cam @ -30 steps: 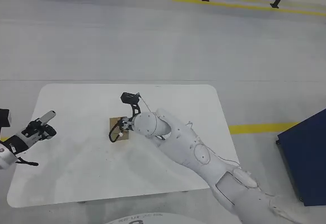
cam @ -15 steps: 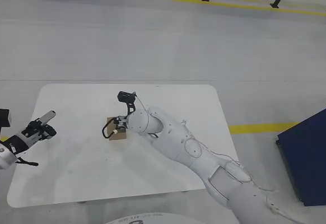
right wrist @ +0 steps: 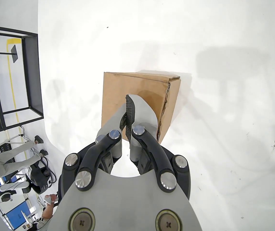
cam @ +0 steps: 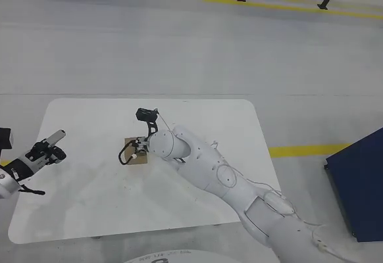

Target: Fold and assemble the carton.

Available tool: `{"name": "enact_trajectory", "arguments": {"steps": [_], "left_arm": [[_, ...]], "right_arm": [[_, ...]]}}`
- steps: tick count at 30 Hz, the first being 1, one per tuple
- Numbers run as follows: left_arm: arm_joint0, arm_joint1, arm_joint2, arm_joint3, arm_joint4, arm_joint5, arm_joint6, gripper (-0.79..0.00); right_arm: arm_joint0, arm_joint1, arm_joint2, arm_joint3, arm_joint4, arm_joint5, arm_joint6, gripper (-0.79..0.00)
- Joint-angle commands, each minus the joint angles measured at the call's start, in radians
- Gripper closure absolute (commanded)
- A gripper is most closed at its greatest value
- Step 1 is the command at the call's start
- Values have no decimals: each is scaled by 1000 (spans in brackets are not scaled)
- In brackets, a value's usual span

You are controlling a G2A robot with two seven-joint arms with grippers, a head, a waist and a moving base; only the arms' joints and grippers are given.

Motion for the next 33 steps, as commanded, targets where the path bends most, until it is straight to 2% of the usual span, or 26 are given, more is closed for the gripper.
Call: {"name": "enact_trajectory", "arguments": {"steps": [1, 4, 7, 12, 16, 24, 29, 33], "left_arm": [[0, 0, 0, 0, 0, 0, 0, -785], [0, 0, 0, 0, 0, 0, 0, -785], [0, 0, 0, 0, 0, 0, 0, -785], [0, 0, 0, 0, 0, 0, 0, -785], [0, 0, 0, 0, 0, 0, 0, -785], [0, 0, 0, 0, 0, 0, 0, -785], [0, 0, 0, 0, 0, 0, 0, -785], [0, 0, 0, 0, 0, 0, 0, -785]], "right_arm": [[-38, 13, 45, -45, 21, -74, -33, 0], [-118, 45, 137, -117, 29, -155, -40, 0], [-182, 74, 218, -156, 17, -179, -19, 0], [-214, 89, 291, -114, 55, -191, -5, 0], [-182, 76, 269, -39, 77, -167, -24, 0], [-63, 19, 127, 123, 80, -85, -27, 0], [-25, 0, 80, 167, 91, -145, 15, 0], [-25, -5, 101, 189, 111, -129, -38, 0]]}}
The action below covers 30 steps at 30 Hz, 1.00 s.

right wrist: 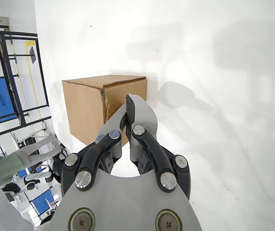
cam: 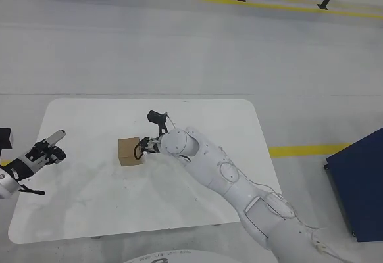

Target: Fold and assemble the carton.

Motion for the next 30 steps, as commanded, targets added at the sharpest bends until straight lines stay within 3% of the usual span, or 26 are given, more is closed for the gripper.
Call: {"name": "enact_trajectory", "arguments": {"steps": [1, 7, 12, 18, 23, 27, 30], "left_arm": [[0, 0, 0, 0, 0, 0, 0, -785], [0, 0, 0, 0, 0, 0, 0, -785], [0, 0, 0, 0, 0, 0, 0, -785], [0, 0, 0, 0, 0, 0, 0, -785], [0, 0, 0, 0, 0, 0, 0, -785], [0, 0, 0, 0, 0, 0, 0, -785], [0, 0, 0, 0, 0, 0, 0, -785]], "right_arm": [[-3, -2, 12, 8, 10, 26, -35, 0], [2, -14, -9, 20, 7, 35, -26, 0], [16, -17, -32, 32, 0, -45, 58, 0], [-30, 7, 45, -20, 21, -116, 36, 0], [-163, 63, 182, -221, -24, -175, 15, 0], [-358, 111, 329, -519, -91, -206, -33, 0], [-498, 132, 422, -715, -115, -194, -86, -237]]}}
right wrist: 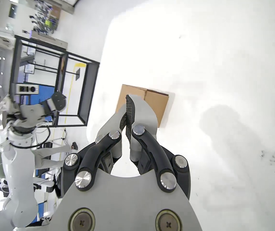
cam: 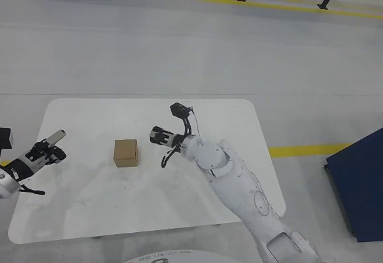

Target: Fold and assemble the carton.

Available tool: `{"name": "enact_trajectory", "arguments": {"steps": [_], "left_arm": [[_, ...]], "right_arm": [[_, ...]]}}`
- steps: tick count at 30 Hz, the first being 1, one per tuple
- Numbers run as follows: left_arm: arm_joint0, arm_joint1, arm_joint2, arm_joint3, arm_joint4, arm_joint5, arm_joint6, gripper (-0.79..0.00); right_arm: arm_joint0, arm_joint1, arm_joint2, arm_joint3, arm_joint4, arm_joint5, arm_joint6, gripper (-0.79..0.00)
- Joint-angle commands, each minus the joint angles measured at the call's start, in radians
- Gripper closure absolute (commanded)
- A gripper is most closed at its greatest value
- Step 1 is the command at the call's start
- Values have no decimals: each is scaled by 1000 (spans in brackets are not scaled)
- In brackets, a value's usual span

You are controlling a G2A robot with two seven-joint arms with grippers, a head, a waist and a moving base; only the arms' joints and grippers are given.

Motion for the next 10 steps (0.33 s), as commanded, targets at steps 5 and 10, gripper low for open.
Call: {"name": "enact_trajectory", "arguments": {"steps": [5, 10], "left_arm": [[0, 0, 0, 0, 0, 0, 0, -784], [0, 0, 0, 0, 0, 0, 0, -785]], "right_arm": [[-146, 14, 74, -203, -16, 20, -45, -171], [-135, 14, 72, -188, -15, 19, -44, -474]]}}
